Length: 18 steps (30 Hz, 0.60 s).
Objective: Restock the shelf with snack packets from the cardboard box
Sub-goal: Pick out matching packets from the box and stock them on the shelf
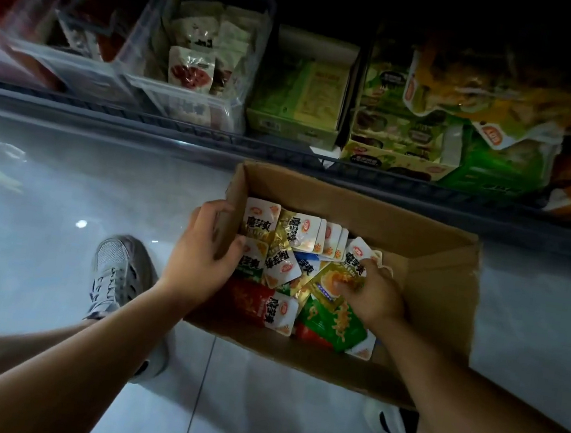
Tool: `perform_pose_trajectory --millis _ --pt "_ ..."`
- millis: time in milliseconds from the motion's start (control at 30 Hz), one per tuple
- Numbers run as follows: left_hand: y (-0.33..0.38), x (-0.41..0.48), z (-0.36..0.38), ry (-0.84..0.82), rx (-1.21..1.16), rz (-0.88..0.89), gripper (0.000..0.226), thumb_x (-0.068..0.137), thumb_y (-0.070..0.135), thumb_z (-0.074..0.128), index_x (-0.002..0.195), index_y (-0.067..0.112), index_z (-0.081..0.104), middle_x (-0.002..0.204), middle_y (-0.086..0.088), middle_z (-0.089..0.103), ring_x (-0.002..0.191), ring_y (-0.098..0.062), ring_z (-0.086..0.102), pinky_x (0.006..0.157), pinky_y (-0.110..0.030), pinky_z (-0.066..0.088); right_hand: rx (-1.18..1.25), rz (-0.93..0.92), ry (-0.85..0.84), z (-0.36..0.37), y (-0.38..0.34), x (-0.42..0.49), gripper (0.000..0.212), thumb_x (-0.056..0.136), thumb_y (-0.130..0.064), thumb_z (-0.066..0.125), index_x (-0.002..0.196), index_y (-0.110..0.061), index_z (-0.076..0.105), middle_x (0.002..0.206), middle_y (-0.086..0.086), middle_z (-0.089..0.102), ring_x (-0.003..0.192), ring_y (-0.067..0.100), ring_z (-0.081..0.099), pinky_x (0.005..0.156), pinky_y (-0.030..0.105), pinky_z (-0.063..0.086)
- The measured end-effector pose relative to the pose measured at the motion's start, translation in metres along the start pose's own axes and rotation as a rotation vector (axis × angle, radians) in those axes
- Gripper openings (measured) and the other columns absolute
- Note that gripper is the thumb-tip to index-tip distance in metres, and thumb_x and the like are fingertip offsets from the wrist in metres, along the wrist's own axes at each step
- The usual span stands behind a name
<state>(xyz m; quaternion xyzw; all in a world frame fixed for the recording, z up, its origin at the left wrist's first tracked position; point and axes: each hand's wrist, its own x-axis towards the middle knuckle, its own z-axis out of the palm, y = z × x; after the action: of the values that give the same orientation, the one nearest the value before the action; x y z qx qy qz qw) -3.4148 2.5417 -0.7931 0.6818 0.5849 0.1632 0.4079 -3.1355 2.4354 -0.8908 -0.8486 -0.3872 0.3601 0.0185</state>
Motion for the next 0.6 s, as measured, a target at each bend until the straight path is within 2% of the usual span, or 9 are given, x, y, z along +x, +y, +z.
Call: perform_pose_trajectory --millis 100,233,300,400,500,600 --pt "-0.002 0.000 0.001 0.004 0.017 0.003 0.047 0.096 0.033 0.067 0.135 0.032 0.040 0.133 0.006 0.049 0.109 -0.017 0.056 0.089 -0.039 0.053 0.026 0.061 0.003 0.010 -0.006 0.002 0.093 0.076 -0.069 0.070 0.151 -0.035 0.027 0.146 0.011 0.048 0.129 0.036 0.049 0.101 0.046 0.048" --pt "-0.003 0.001 0.000 -0.001 0.006 0.006 0.047 0.096 0.035 0.066 0.133 0.038 0.038 0.134 0.005 0.050 0.110 -0.019 0.058 0.088 -0.044 0.057 0.317 0.093 0.004 0.012 -0.010 0.002 0.090 0.081 -0.036 0.082 0.154 -0.029 0.030 0.148 0.008 0.050 0.133 0.033 0.048 0.102 0.037 0.043" --pt "-0.003 0.001 0.000 -0.002 0.005 0.003 0.047 0.096 0.035 0.066 0.134 0.039 0.037 0.134 0.006 0.049 0.111 -0.019 0.058 0.090 -0.044 0.056 0.386 0.091 0.032 0.009 -0.008 0.001 0.088 0.081 -0.021 0.083 0.153 -0.029 0.033 0.147 0.009 0.050 0.132 0.033 0.049 0.099 0.033 0.042" --pt "-0.001 0.000 -0.001 -0.008 -0.009 0.001 0.048 0.097 0.034 0.066 0.135 0.038 0.037 0.135 0.008 0.047 0.113 -0.018 0.056 0.091 -0.041 0.054 0.376 0.059 0.110 0.001 -0.003 -0.006 0.078 0.084 -0.012 0.078 0.148 -0.033 0.039 0.142 0.009 0.052 0.128 0.033 0.053 0.102 0.039 0.047" --pt "0.002 -0.002 -0.004 -0.028 -0.068 -0.016 0.047 0.096 0.034 0.066 0.135 0.038 0.040 0.138 0.005 0.049 0.117 -0.020 0.057 0.094 -0.044 0.055 0.430 0.039 0.131 -0.019 -0.005 -0.021 0.061 0.090 -0.009 0.069 0.138 -0.037 0.047 0.135 0.003 0.056 0.120 0.028 0.059 0.096 0.049 0.055" --pt "0.008 -0.006 -0.009 -0.019 -0.084 -0.008 0.044 0.096 0.036 0.066 0.135 0.032 0.047 0.136 0.006 0.046 0.115 -0.017 0.056 0.099 -0.045 0.054 0.579 0.012 0.094 -0.040 -0.023 -0.043 0.045 0.091 -0.009 0.067 0.124 -0.037 0.054 0.125 -0.002 0.063 0.105 0.018 0.066 0.087 0.046 0.059"
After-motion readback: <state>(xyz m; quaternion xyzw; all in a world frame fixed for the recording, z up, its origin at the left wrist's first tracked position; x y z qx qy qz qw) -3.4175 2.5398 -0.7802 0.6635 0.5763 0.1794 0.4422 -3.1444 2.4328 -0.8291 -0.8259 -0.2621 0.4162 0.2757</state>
